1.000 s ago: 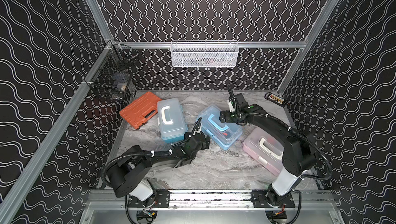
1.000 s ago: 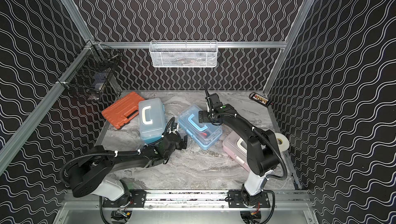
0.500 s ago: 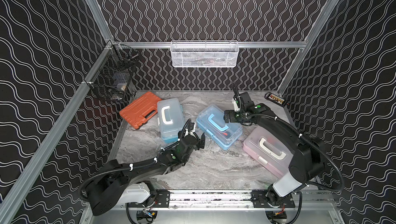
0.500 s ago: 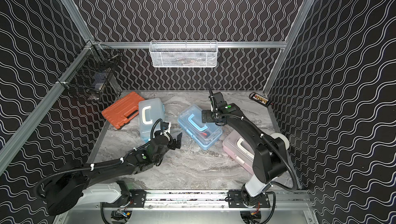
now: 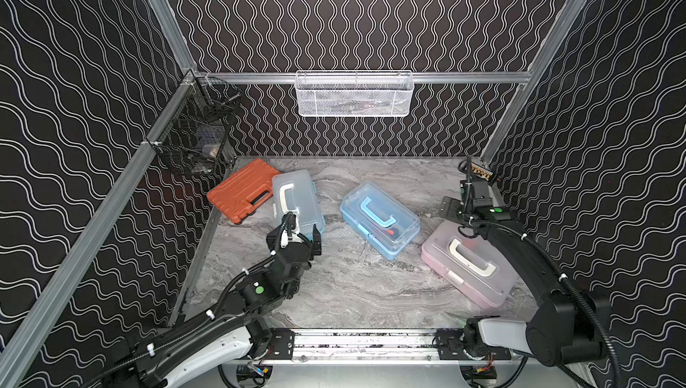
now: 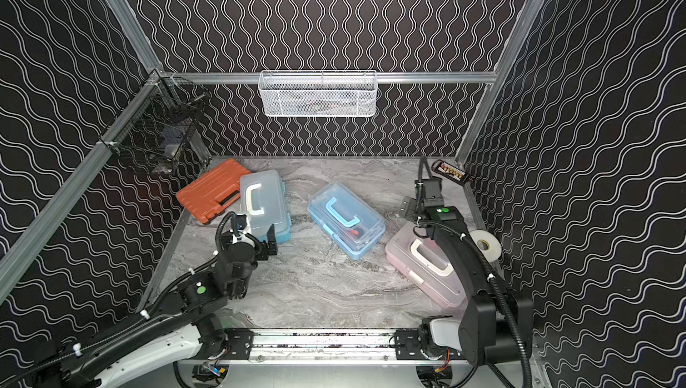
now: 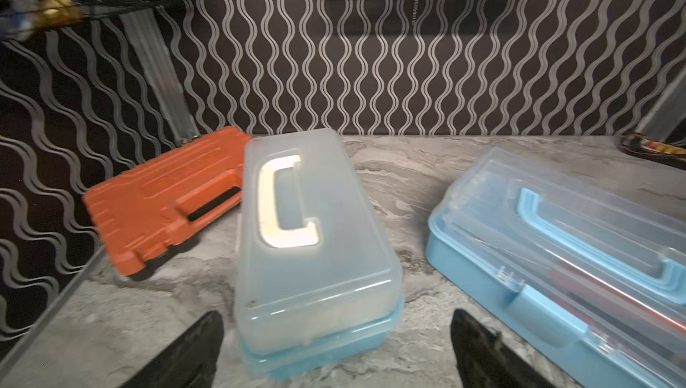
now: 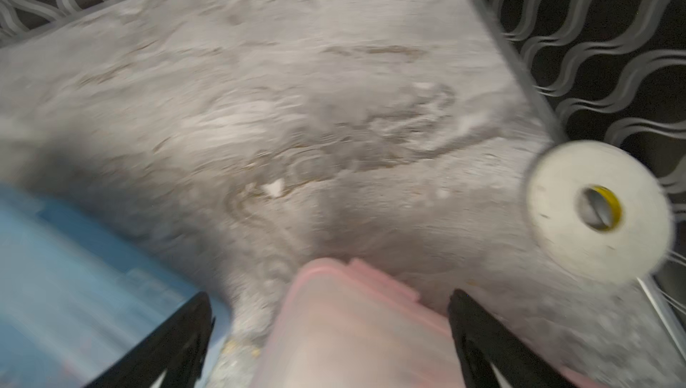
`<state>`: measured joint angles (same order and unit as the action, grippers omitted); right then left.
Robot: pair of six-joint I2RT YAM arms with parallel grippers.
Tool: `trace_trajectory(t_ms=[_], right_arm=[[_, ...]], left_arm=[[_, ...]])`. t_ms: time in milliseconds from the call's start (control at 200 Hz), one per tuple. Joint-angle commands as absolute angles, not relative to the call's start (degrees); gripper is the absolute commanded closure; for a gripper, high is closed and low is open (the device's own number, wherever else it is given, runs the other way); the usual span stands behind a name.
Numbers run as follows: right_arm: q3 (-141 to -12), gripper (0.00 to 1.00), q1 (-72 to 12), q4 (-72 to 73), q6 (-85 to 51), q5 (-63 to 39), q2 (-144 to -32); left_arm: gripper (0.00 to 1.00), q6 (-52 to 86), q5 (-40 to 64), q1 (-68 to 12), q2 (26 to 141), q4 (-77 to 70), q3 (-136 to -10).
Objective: Close toolboxes
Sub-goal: Move the toolbox to the center of the board.
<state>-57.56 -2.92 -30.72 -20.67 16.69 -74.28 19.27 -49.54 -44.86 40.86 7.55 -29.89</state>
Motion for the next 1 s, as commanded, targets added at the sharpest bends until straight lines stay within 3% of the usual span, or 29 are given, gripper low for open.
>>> trace_trajectory(t_ms=[0,240,421,751,881,991], right_arm=[[-55.7,0.01,3.4,-30.3,-26.1,18.9,-72.7],[-54.4,0.01,14.5,-36.9,-30.2,16.5,-72.0],[-48.5,0.01,22.4,-31.0,-31.5,9.3,-72.0],[-41.6,0.01,21.4,-21.4,-28.9,1.8,-75.6],[-41.0,0.01,17.3,-18.0,-26.8,0.7,-76.0],[-41.8,0.01,9.4,-15.5,-25.2,6.1,-77.1]], left_arm=[[0.01,18.4,-53.2,-43.4,37.5,14.2,-29.9],[0.01,18.1,-46.9,-40.5,40.1,11.8,-29.8],[0.01,17.7,-45.2,-38.3,44.3,10.6,-29.9],[0.01,18.1,-41.3,-32.0,42.9,9.3,-28.0],[0.01,18.4,-42.3,-30.6,44.6,7.8,-26.9],[0.01,18.5,-42.9,-29.0,45.4,6.8,-26.0]])
